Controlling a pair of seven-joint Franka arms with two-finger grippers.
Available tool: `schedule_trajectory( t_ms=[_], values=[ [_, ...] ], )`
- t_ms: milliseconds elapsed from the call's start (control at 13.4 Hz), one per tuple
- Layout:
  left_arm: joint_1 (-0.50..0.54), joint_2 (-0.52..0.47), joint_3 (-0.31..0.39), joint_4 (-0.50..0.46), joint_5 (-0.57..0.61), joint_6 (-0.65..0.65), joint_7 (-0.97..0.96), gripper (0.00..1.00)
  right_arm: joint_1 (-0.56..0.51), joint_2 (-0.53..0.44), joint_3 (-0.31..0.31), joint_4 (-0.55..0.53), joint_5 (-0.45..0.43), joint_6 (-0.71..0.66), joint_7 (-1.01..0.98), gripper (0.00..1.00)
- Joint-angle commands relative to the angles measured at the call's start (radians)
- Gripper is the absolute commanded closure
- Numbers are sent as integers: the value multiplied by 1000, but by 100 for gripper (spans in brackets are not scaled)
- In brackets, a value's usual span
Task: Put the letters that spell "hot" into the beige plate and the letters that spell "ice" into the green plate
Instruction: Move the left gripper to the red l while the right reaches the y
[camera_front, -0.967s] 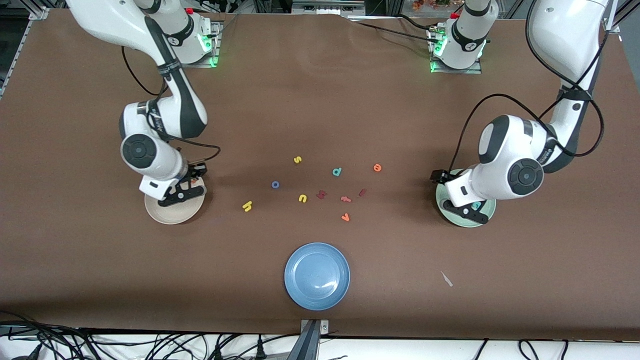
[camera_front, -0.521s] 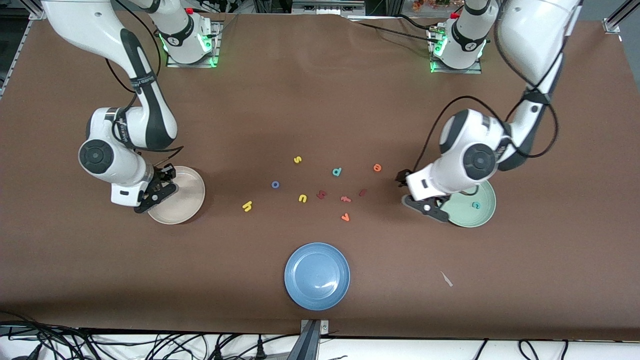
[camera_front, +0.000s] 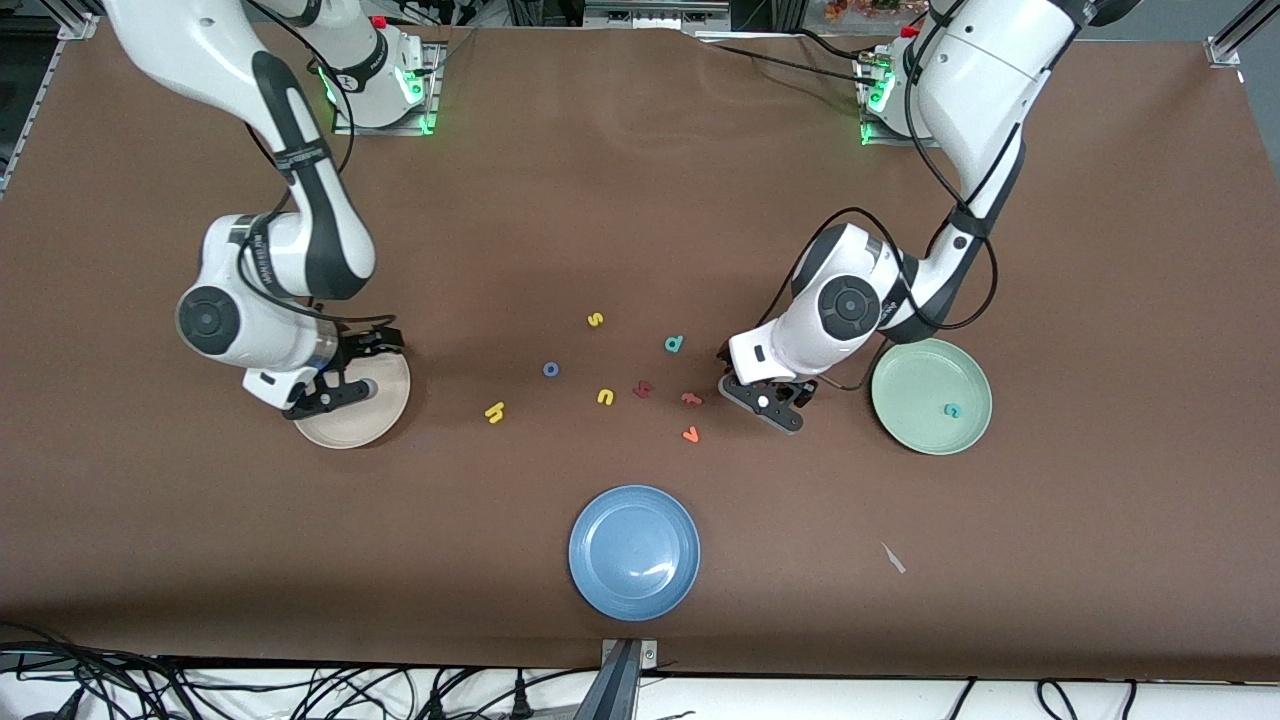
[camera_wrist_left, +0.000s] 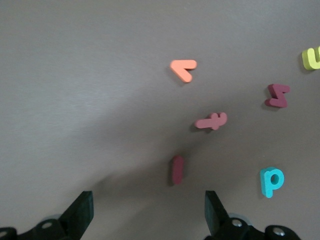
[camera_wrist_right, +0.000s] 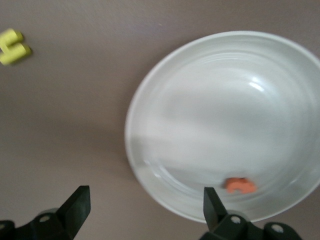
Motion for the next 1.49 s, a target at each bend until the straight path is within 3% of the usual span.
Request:
schedule_trajectory(
  t_ms=[0, 223, 447, 670, 1042, 1116, 1265, 1414],
  values=[
    [-41, 24, 10, 9, -10, 33, -18, 21, 65, 2, -3, 26, 24, 5, 214, 0],
    [-56, 43, 13, 7, -8, 59, -46, 45, 125, 65, -3, 69, 114, 95, 460, 0],
    [-56, 47, 16, 3, -7, 61, -46, 50, 183, 94, -3, 101, 154, 171, 771, 0],
    [-58, 55, 18, 6, -7, 62, -46, 51, 223, 183, -3, 217, 147, 168, 1026, 0],
    [-65, 70, 21, 7, -7, 77, -46, 56, 231, 269, -7, 279, 145, 161, 1065, 0],
    [-67, 70, 24, 7, -7, 77, -46, 65, 229, 283, -7, 294, 144, 160, 1065, 0],
    [-67, 70, 27, 7, -7, 77, -46, 96, 223, 291, -9, 296, 141, 157, 1059, 0],
    [-65, 69, 27, 7, -7, 77, -45, 100, 217, 306, -9, 301, 138, 157, 1053, 0]
  ],
)
